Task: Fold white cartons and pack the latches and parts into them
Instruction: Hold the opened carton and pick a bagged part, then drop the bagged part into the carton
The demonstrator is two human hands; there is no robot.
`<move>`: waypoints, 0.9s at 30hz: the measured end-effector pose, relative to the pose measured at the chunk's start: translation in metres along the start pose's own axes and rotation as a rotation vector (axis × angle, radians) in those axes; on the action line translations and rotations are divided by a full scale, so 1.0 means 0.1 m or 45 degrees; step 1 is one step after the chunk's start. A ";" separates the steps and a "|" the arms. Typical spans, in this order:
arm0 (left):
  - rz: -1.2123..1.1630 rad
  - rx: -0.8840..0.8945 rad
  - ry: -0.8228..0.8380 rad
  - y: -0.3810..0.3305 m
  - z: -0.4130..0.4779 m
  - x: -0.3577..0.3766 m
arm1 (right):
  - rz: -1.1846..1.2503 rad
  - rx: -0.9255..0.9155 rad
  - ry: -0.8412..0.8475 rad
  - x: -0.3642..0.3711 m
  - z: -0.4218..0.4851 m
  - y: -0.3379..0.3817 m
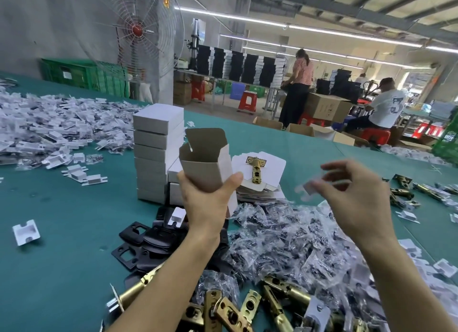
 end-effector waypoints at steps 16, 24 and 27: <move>0.443 0.565 -0.414 -0.40 -0.22 -0.13 | -0.050 -0.658 0.018 0.56 -0.07 1.45; 0.482 0.602 -0.482 -0.44 -0.26 -0.15 | -0.263 -0.433 0.105 0.72 -0.11 1.44; 0.531 0.668 -0.510 -0.47 -0.28 -0.13 | -0.349 -0.257 0.177 0.77 -0.04 1.35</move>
Point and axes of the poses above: each hand's wrist, its own z-axis towards the middle knuckle, its own x-axis out of the palm, y = z × x, the point moved 7 cm from there along z, towards the middle knuckle, and after that the axes turned 4 degrees about -x, right-handed, at the moved point
